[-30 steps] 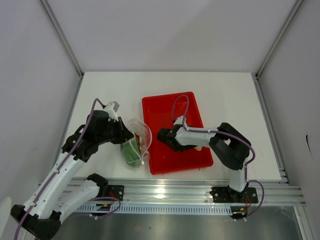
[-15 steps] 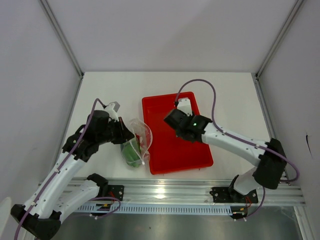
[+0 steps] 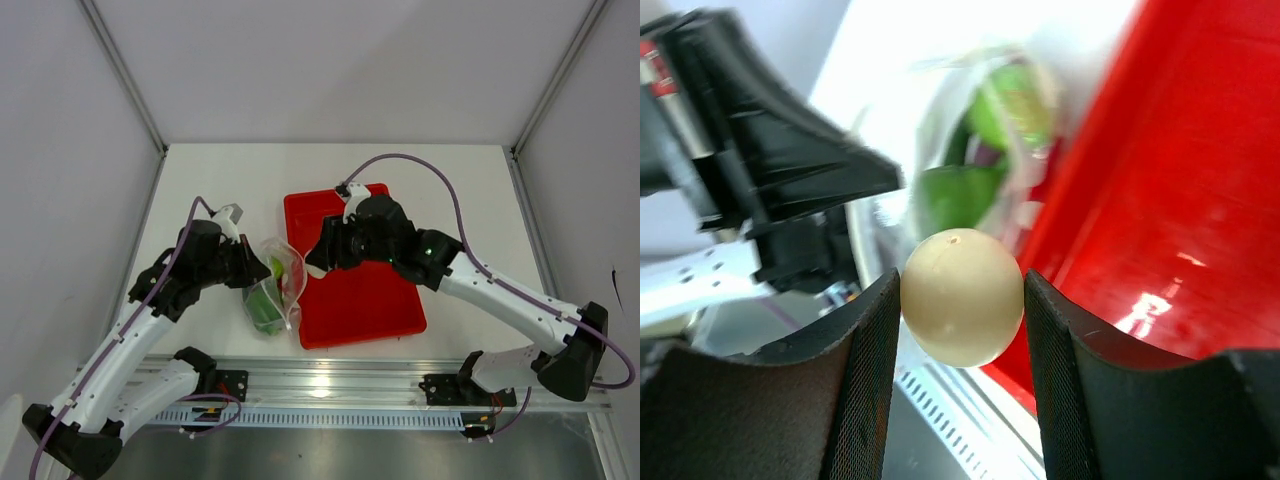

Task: Place the food in the zip-top bag and seal the zipper
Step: Pick up the fake vegetable from the bin, then place the fake vegetable in the zipper food storage bag.

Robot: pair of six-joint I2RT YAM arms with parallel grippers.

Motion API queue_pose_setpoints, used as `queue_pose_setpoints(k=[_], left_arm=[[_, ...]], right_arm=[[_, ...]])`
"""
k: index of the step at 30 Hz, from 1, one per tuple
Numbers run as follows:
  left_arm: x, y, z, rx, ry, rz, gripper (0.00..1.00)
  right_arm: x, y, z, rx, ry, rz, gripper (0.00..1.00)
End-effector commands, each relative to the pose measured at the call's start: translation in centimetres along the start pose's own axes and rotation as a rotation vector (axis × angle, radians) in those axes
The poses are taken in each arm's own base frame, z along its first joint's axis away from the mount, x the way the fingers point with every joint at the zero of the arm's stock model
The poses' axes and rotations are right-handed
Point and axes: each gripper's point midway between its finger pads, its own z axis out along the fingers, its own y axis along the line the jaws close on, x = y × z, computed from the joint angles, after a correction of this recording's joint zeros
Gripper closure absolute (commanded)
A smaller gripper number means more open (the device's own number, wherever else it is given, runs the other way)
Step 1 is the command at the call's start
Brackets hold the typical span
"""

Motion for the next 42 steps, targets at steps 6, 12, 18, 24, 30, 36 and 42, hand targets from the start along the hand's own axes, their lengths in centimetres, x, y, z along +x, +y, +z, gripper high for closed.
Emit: queue_pose_setpoints(k=[6, 12, 18, 24, 30, 36, 42], left_arm=[[-0.3, -0.8, -0.2, 0.035, -0.015, 0.0, 0.99], [-0.3, -0.8, -0.4, 0.035, -0.017, -0.001, 0.99], [-0.4, -0.8, -0.6, 0.035, -0.022, 0.001, 0.99], [-0.3, -0.6, -0.5, 0.028, -0.02, 0.003, 0.99], [-0.3, -0.7, -0.5, 0.031, -0.019, 0.003, 0.99], [-0.3, -0.7, -0.4, 0.033, -0.014, 0.003, 0.99], [-0.2, -0.7, -0.4, 0.034, -0.016, 0.0, 0.99]], right_arm=[[-0.4, 4.8, 2.6, -0.201, 0.031, 0.013, 0.56], [0.2, 4.5, 5.2, -0.179, 0.076, 0.016, 0.51], [0.4, 4.2, 7.0, -0.163, 0.099, 0.012, 0.01], [-0.3, 4.2, 6.7, -0.143, 0.078, -0.006, 0.01], [-1.1, 3.0, 4.8, -0.071, 0.042, -0.032, 0.01], [0.2, -0.1, 3.7, 0.033, 0.055, -0.054, 0.02], [1.3, -1.4, 3.8, 0.028, 0.088, -0.05, 0.1]])
